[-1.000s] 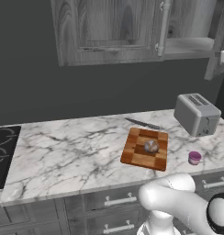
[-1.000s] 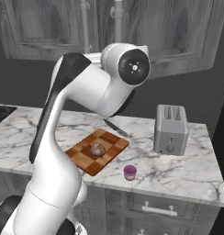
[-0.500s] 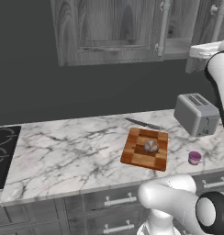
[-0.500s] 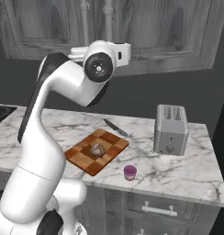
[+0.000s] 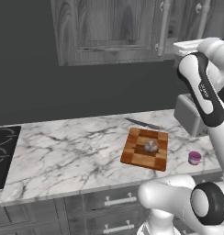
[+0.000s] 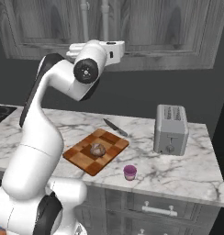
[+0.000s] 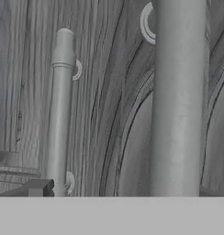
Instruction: Pick the bread, place it on the cutting board, pick the jam, place it on the counter, and close the cabinet.
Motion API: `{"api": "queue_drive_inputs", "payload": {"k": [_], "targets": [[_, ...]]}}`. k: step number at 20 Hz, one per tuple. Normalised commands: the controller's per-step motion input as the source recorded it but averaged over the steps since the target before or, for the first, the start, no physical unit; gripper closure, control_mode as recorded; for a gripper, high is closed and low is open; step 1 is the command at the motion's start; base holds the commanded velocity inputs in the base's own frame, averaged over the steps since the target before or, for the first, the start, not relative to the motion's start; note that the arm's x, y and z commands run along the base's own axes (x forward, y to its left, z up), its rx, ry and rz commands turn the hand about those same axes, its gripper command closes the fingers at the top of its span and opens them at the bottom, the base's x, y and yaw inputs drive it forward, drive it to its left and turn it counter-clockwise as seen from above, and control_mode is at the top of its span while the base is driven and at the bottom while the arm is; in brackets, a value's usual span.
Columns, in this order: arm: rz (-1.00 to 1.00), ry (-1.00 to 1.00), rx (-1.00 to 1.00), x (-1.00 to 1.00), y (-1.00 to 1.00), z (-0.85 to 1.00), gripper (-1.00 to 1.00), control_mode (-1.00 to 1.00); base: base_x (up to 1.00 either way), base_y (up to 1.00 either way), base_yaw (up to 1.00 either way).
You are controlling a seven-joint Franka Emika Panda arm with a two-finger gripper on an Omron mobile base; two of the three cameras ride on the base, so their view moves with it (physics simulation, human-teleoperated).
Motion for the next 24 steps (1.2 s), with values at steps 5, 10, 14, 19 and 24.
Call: {"api": "queue_drive_inputs", "payload": {"k": [5,10,14,19,24], "targets": [[-0.01,-0.01,0.00,0.47,0.06,0.00,-1.00,-1.00,0.00,0.00,0.00],[0.00,0.00,0.00,0.53,0.00,0.00,-1.00,-1.00,0.00,0.00,0.00],[0.00,0.00,0.00,0.51,0.00,-0.01,-1.00,-1.00,0.00,0.00,0.00],[0.00,0.00,0.00,0.50,0.00,-0.06,-1.00,-1.00,0.00,0.00,0.00],[0.00,0.00,0.00,0.35,0.00,-0.12,-1.00,-1.00,0.00,0.00,0.00]]}}
